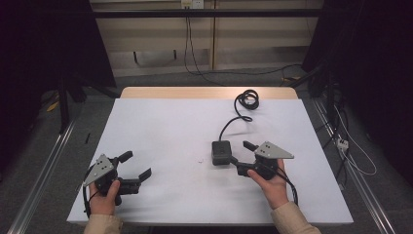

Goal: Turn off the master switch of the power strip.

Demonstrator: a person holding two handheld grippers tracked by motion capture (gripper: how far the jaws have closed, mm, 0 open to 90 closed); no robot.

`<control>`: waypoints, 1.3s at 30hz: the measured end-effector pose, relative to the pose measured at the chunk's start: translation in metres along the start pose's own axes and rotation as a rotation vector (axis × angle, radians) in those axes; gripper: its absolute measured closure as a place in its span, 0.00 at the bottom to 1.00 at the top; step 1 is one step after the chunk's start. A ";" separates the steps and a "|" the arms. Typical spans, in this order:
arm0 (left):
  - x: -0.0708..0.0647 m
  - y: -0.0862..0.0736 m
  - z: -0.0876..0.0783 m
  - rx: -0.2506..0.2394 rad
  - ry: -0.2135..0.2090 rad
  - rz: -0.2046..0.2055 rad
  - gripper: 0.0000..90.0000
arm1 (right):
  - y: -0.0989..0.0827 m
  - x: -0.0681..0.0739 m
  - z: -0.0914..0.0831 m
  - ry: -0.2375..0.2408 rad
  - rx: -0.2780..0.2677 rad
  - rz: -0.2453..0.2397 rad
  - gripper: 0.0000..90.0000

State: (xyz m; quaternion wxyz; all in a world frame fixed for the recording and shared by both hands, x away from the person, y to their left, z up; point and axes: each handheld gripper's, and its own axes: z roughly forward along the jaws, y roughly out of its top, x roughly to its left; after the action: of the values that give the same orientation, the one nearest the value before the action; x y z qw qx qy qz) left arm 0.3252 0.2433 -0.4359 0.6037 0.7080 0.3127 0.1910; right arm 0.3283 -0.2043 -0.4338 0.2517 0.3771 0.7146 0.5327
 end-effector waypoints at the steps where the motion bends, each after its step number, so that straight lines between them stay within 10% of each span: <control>1: 0.000 0.000 0.000 -0.001 0.001 -0.001 0.03 | 0.000 0.000 0.001 0.002 0.001 -0.001 0.29; 39: 0.000 0.000 0.000 -0.005 0.000 -0.003 0.03 | 0.008 0.005 0.016 0.068 0.041 0.010 0.60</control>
State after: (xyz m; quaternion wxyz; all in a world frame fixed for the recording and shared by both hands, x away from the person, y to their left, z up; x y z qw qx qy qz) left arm 0.3249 0.2436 -0.4358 0.6058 0.7059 0.3135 0.1910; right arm 0.3397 -0.1901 -0.4312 0.2169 0.3674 0.7317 0.5316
